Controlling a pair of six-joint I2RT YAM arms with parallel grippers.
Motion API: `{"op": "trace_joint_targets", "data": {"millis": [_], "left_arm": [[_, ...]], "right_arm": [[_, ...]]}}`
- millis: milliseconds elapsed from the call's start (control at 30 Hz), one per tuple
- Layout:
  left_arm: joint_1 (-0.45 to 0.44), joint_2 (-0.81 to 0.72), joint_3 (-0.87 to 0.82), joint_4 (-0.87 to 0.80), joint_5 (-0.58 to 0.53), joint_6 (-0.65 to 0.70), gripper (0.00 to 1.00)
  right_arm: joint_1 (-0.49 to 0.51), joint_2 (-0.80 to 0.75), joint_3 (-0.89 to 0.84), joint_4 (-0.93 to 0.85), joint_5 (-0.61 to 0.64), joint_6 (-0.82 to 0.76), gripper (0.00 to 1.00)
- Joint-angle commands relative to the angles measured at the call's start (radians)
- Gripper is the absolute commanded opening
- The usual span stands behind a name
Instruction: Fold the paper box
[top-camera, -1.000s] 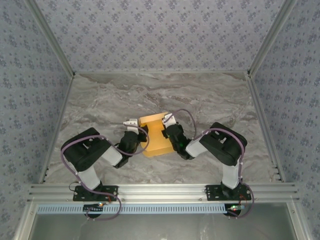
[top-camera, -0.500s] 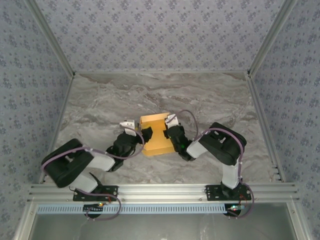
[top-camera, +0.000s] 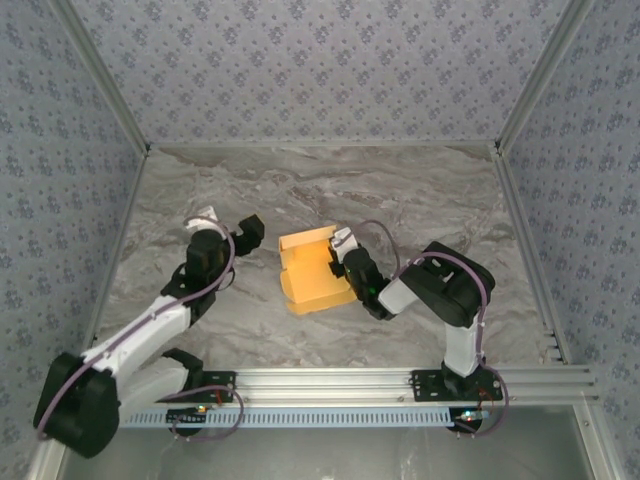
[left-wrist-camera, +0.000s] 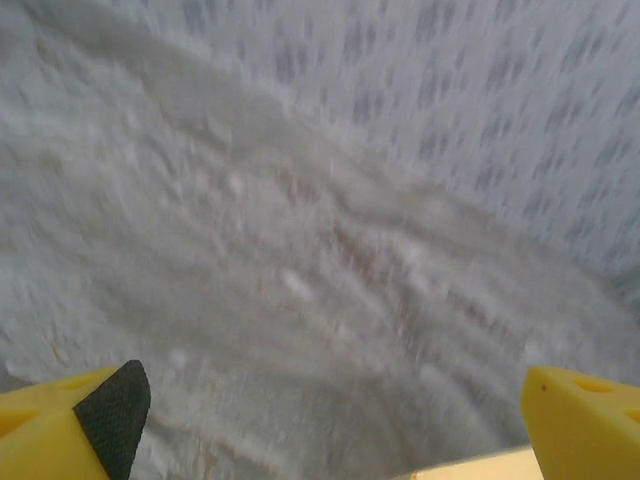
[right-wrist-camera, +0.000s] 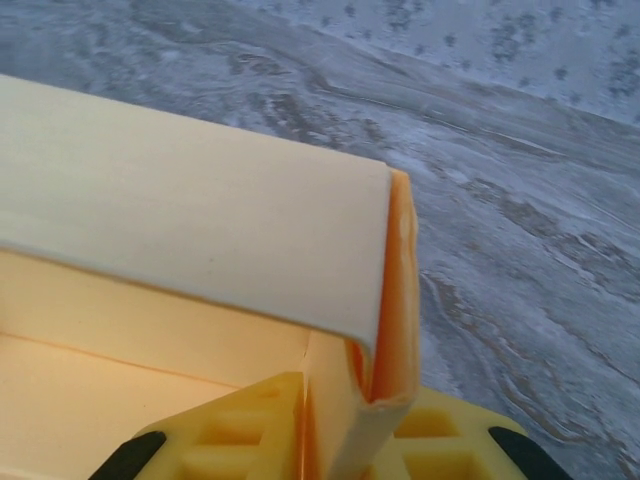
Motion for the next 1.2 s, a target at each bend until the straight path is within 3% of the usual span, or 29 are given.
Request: {"op": "trace_joint_targets", "data": {"millis": [0, 133, 500, 667, 833, 1167], "left_arm": [[0.000, 0.086, 0.104, -0.087, 0.309, 0.065, 0.96], [-0.001, 0.180, 0.164, -0.178, 0.414, 0.092, 0.88], [-0.011, 0.285, 0.099, -0.139, 0.400, -0.021, 0.64], [-0.049, 0.283, 0.084, -0.140, 0.359, -0.003, 0.59], [-0.094, 0.317, 0.080, -0.156, 0.285, 0.022, 0.54], [-0.095, 0.335, 0.069, -0.169, 0.244, 0.035, 0.54]], "right_arm": [[-0.013, 0.015, -0.005, -0.019, -0.140, -0.086, 0.21], [-0.036, 0.022, 0.013, -0.043, -0.203, -0.089, 0.21], [-0.044, 0.043, 0.056, -0.035, -0.189, -0.067, 0.26], [-0.043, 0.050, 0.069, -0.028, -0.153, -0.041, 0.29], [-0.046, 0.051, 0.059, 0.015, -0.124, -0.028, 0.38], [-0.073, 0.003, -0.074, 0.178, -0.230, -0.060, 0.54]]}}
